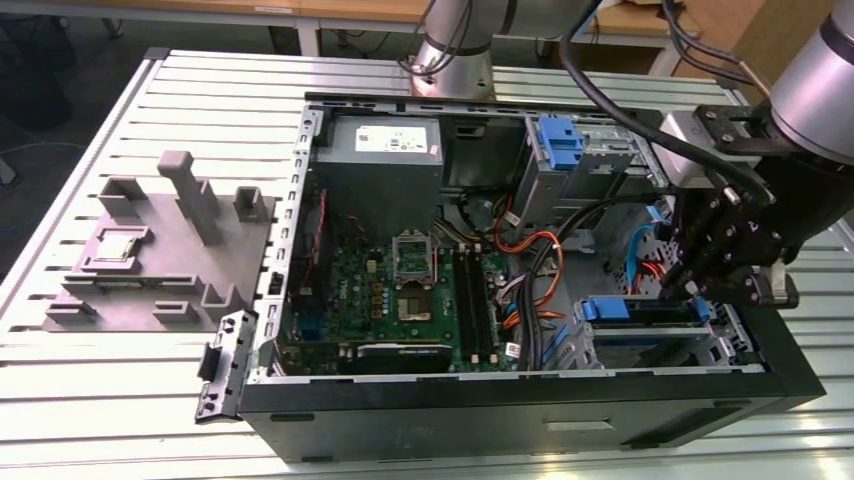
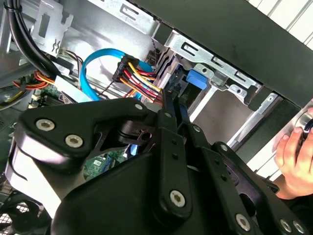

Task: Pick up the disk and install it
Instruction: 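Insert the first disk wire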

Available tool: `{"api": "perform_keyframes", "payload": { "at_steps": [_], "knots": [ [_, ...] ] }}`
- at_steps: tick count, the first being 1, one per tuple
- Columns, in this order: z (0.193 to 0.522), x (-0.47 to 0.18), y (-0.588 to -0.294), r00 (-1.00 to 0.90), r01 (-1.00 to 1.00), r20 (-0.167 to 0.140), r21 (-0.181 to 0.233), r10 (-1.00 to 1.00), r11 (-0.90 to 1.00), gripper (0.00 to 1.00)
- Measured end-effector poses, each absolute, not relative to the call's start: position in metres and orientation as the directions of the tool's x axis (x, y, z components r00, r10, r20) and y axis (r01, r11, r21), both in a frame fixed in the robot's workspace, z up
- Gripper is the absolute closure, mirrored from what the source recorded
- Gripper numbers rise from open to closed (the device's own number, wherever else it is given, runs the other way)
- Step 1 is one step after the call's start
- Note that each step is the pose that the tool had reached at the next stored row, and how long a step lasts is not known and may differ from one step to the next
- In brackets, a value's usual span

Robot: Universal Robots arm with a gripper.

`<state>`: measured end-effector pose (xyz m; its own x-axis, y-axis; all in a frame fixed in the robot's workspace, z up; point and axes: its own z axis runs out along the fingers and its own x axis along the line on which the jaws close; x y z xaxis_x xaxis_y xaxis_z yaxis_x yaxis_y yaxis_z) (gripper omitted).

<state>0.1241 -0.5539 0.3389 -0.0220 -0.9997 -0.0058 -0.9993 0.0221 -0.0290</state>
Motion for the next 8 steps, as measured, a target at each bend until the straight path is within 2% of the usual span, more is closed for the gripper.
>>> {"api": "perform_keyframes", "payload": {
  "at_steps": [8],
  "knots": [
    [0.3367, 0.1242, -0.5546, -0.028, -0.999, -0.006, -0.029, -1.0, 0.028, 0.84]
  ]
}}
